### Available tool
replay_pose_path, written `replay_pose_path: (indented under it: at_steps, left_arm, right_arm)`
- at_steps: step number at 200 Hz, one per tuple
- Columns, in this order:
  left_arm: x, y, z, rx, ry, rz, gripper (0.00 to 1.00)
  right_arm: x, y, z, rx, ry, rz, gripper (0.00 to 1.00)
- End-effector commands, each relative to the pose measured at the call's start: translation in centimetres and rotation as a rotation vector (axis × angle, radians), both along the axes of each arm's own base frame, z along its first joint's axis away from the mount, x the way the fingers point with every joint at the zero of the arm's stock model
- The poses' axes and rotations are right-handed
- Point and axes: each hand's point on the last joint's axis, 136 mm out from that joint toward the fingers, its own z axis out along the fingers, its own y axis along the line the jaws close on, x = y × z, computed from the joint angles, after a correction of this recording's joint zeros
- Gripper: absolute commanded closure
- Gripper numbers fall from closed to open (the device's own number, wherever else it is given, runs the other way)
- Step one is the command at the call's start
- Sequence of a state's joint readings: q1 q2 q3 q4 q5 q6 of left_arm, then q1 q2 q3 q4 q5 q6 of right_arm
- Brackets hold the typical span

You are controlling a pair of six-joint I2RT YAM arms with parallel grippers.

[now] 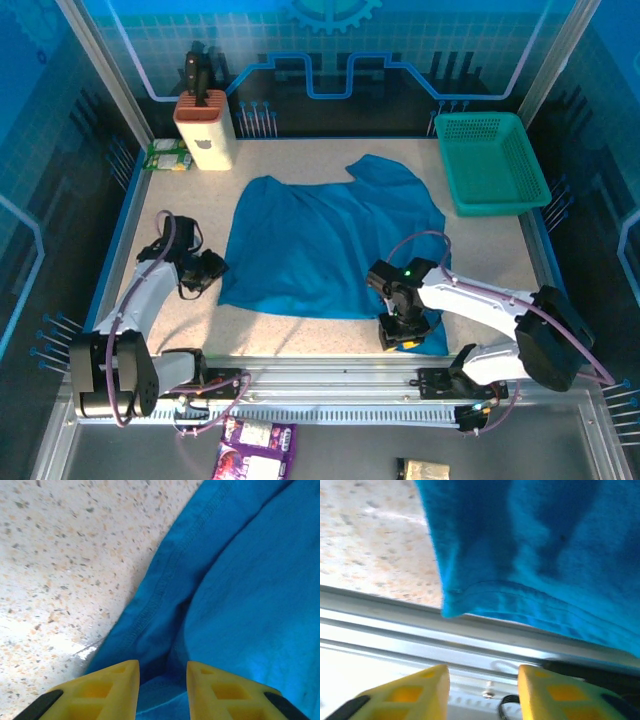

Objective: Fold the inside-out t-shirt

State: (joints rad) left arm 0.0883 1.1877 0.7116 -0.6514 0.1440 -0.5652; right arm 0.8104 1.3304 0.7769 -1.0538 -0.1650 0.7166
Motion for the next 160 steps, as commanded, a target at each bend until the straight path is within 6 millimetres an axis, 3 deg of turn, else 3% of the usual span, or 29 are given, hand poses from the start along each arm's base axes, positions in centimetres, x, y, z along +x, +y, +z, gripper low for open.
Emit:
replay_pose_path:
  at_steps: [1,36,106,130,160]
  left_arm:
    - [-0.1,-1.1,0.2,0.01,0.025,-0.079,0.69]
    - [0.0,-2.1,-0.5,0.098,0.074,-0.182,0.67]
    - [-0.7,-1.3,-3.9,0.395,0.28,-0.335,0.61]
    - [-0.9,-1.4,-4.9,0.386,0.287,-0.329,0.75]
    - [-0.7,-1.2,-4.6,0.385,0.257,-0.295,0.97]
  right_arm:
    - [2.5,2.9,3.2,0.195,-0.061,-0.068,0.52]
    - [6.9,0.7,4.7,0.241,-0.186,-0.203,0.52]
    - [13.1,-4.2,1.2,0.185,-0.284,-0.391,0.49]
    - [14.0,-5.2,-0.9,0.195,-0.256,-0.47,0.45]
    - [14.2,-7.6,-2.9,0.205,-0.25,-0.627,0.36]
